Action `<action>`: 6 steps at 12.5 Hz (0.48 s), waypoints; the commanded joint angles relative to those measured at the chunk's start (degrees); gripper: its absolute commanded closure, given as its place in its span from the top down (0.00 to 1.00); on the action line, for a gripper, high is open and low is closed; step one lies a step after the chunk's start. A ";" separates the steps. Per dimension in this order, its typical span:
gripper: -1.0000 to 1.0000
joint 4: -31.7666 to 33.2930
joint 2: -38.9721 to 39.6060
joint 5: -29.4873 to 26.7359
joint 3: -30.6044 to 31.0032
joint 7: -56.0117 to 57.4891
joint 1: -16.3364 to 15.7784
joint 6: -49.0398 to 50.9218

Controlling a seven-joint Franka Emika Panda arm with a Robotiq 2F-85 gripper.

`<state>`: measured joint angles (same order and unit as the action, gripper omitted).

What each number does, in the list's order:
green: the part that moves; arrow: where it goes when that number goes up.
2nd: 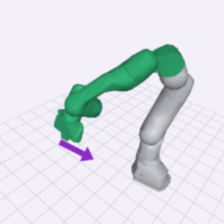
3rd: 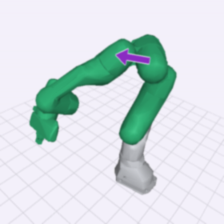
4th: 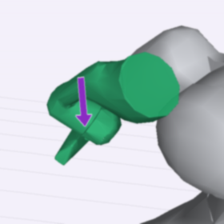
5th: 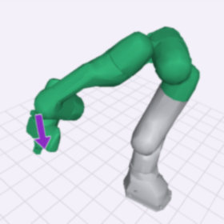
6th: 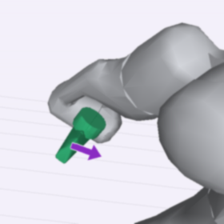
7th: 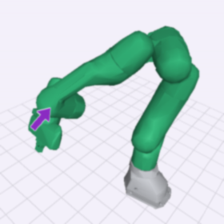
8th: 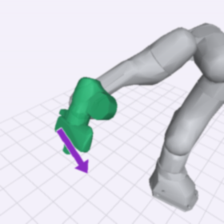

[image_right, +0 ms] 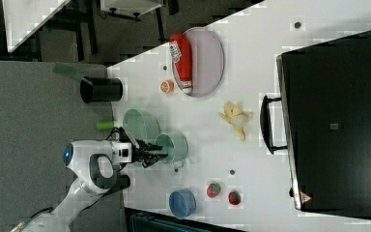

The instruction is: Pick Banana and place it in mug.

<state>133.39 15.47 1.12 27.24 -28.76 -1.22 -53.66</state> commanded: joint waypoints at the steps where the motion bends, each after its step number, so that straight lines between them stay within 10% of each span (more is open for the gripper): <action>1: 0.73 -0.47 -0.14 -0.67 0.62 -2.22 -0.44 -3.06; 3: 0.96 -0.33 -0.33 -0.66 0.47 -2.21 -0.42 -3.08; 6: 1.00 -0.56 -3.28 -0.70 -0.07 -2.20 -0.24 -2.78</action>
<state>132.83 13.45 1.31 26.86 -28.93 -1.21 -55.00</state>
